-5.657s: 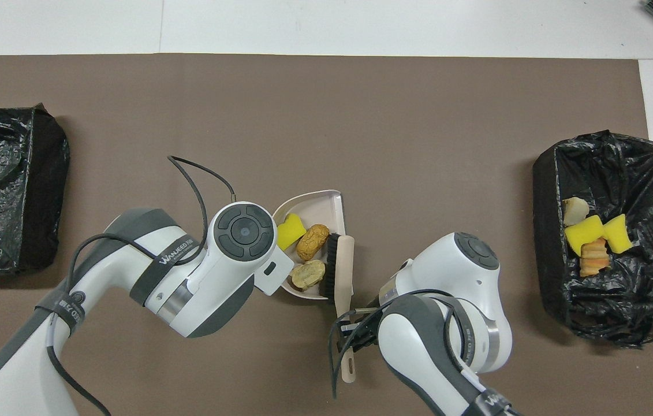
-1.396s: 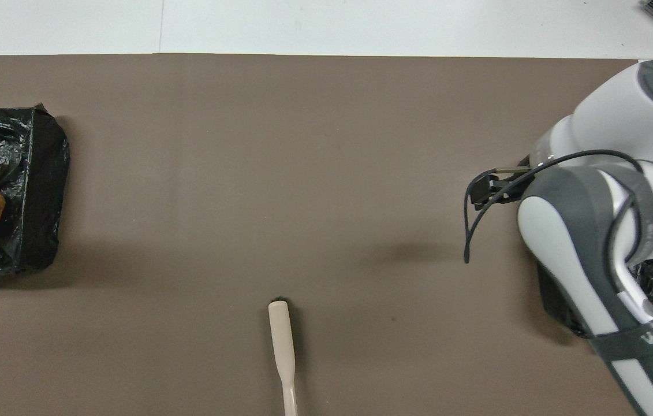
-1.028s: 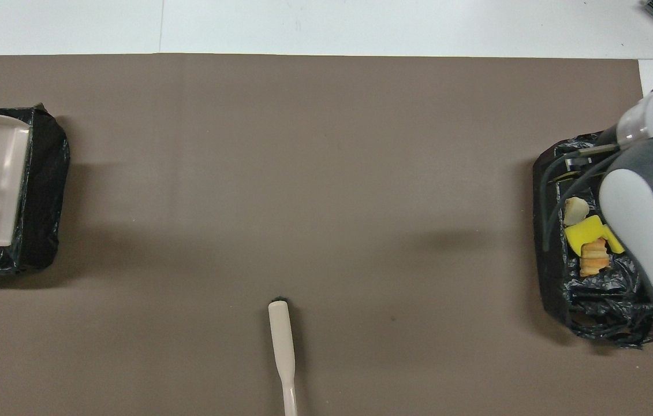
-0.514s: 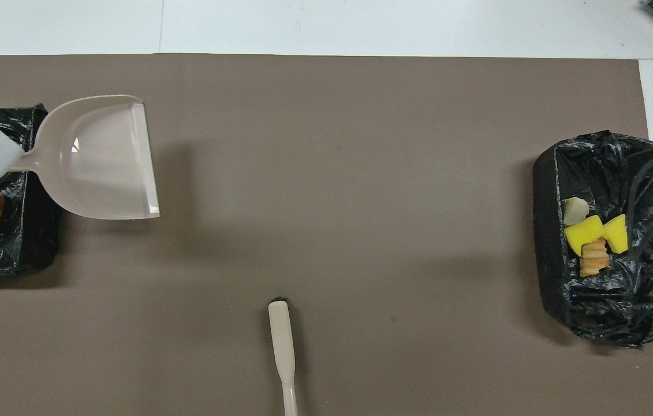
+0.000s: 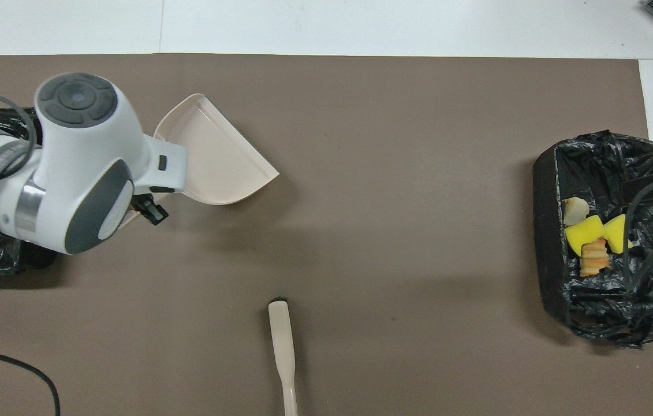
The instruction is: Sweep and dump trash in bin
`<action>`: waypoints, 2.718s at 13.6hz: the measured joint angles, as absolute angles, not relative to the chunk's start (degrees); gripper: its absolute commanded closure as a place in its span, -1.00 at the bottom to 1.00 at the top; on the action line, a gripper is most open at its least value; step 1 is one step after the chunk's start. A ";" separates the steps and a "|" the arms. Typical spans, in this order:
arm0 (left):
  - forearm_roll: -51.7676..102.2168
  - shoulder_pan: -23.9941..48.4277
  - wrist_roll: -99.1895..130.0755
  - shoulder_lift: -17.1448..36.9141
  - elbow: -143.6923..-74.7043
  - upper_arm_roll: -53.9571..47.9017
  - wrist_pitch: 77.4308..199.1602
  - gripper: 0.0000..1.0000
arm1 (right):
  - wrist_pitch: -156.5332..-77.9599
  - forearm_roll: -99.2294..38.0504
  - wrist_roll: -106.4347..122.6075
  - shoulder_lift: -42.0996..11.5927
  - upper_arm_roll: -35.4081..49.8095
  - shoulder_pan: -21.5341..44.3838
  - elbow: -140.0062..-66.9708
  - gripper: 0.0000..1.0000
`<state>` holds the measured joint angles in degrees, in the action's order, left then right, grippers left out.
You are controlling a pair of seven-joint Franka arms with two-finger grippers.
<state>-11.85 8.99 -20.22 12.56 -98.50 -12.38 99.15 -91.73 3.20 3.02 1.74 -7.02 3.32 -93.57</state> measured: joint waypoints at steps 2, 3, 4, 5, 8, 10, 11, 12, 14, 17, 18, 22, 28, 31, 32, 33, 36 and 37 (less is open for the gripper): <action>-9.32 10.75 -5.14 13.77 -98.66 -15.44 100.70 1.00 | -90.59 2.94 2.75 1.96 -6.90 4.55 -94.07 -1.00; -7.23 12.14 0.84 14.43 -98.69 -15.76 102.72 1.00 | -90.29 2.93 2.62 2.30 -6.84 5.08 -94.59 -1.00; -5.11 13.54 6.93 15.14 -98.72 -15.80 105.04 1.00 | -90.22 2.93 2.59 2.69 -6.73 5.35 -95.10 -1.00; -2.97 14.72 12.62 16.05 -98.75 -15.85 107.50 1.00 | -90.21 2.93 2.59 3.01 -6.73 5.55 -95.49 -1.00; 0.39 16.39 18.74 18.11 -98.75 -16.73 111.47 1.00 | -90.14 2.93 3.25 3.47 -6.71 5.66 -96.11 -1.00; 0.80 17.81 23.04 18.93 -98.80 -17.19 112.29 1.00 | -90.13 2.93 3.34 3.48 -6.71 5.66 -96.17 -1.00; 0.81 18.07 25.11 19.18 -99.08 -17.94 112.73 1.00 | -90.09 2.93 3.37 3.49 -6.71 5.66 -96.18 -1.00; 0.82 18.26 26.30 19.32 -99.70 -18.59 113.29 1.00 | -89.97 2.93 3.37 3.52 -6.71 5.66 -96.21 -1.00; 0.82 18.45 27.22 19.61 -101.87 -19.01 115.67 0.81 | -89.72 2.81 3.37 3.66 -6.70 5.66 -96.33 -1.00; 0.84 18.45 27.24 19.85 -103.15 -18.89 116.61 -1.00 | -89.69 0.05 3.37 3.85 -6.61 5.78 -96.49 -1.00; 0.84 18.45 27.23 19.74 -103.15 -18.88 116.58 -1.00 | -89.69 -0.25 3.37 3.88 -6.54 6.07 -96.49 -1.00; 0.84 18.21 27.30 16.53 -103.06 -16.46 110.88 -1.00 | -89.69 -0.53 3.37 3.93 -6.44 6.63 -96.50 -1.00; 0.84 13.67 6.62 4.04 -105.37 -2.29 103.22 -1.00 | -89.70 -0.35 3.37 3.93 -6.62 6.34 -96.48 -1.00; 0.88 7.26 -4.84 -0.24 -105.38 -0.96 101.84 -1.00 | -89.82 0.92 3.73 3.93 -6.75 6.19 -96.36 -1.00; 0.90 6.51 -6.70 -0.96 -104.44 -0.32 100.74 -1.00 | -89.89 1.56 4.44 3.91 -6.78 6.02 -96.28 -1.00; 0.91 6.36 -8.03 -1.25 -102.38 0.32 98.86 -1.00 | -89.95 1.83 5.05 3.83 -6.77 5.53 -96.05 -1.00; 0.91 6.37 -9.58 -1.39 -94.37 1.46 92.61 -1.00 | -90.05 1.89 5.43 3.08 -6.73 3.23 -94.93 -1.00; 0.92 6.37 -9.83 -1.43 -91.58 1.80 89.94 -1.00 | -90.09 1.89 5.43 2.78 -6.74 2.52 -94.69 -1.00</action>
<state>0.92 6.37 -9.83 -1.43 -91.58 1.80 89.94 -90.09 1.89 5.43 2.78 -6.74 2.52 -94.69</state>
